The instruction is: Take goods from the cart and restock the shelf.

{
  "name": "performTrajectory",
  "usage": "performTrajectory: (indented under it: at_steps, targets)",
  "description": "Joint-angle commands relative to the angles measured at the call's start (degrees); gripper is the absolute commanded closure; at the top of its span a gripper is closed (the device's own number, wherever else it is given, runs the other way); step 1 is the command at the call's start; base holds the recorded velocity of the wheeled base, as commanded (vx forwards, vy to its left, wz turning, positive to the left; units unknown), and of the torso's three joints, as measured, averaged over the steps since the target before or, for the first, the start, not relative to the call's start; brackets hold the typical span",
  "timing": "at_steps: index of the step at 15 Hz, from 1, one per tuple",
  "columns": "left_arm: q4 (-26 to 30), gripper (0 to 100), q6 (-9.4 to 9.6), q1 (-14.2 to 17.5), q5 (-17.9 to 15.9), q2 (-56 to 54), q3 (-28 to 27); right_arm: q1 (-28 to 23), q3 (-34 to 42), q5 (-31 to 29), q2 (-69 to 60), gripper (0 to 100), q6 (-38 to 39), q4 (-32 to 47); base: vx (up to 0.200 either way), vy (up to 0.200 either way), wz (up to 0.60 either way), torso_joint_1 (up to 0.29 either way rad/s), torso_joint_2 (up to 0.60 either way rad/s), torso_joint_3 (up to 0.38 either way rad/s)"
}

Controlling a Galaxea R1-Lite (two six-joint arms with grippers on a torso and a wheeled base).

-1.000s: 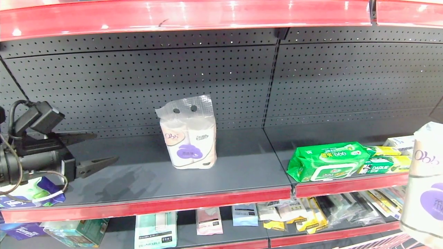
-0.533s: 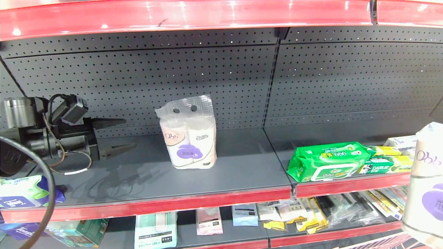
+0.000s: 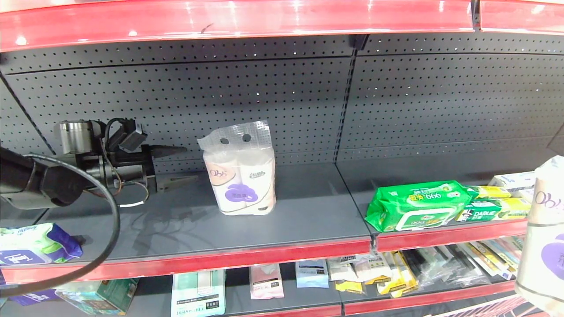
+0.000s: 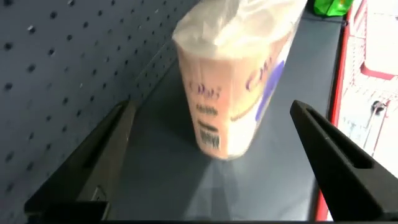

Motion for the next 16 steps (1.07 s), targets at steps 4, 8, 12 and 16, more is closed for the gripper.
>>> performTrajectory:
  at_steps: [4,8,12,16]
  targets:
    - [-0.07,0,-0.54,-3.15,-1.97,4.34,-4.73,-0.10,-0.18,0.03,0.19,100,-1.44,-0.02,0.000,0.000,0.00,0.000,0.00,0.000]
    - [-0.42,0,-0.45,-3.59,-2.06,6.89,-7.45,-0.19,0.09,0.03,0.19,100,-1.70,-0.02,0.000,0.000,0.00,0.000,0.00,0.000]
    - [-0.42,0,-0.54,-4.12,-2.76,9.00,-10.26,-0.19,0.26,0.03,0.36,100,-1.70,-0.02,0.000,0.000,0.00,0.000,0.00,0.000]
    - [-0.42,0,-0.54,-6.05,-3.11,10.67,-11.76,-0.19,0.52,0.03,0.10,100,-1.70,-0.02,0.000,0.000,0.00,0.000,0.00,0.000]
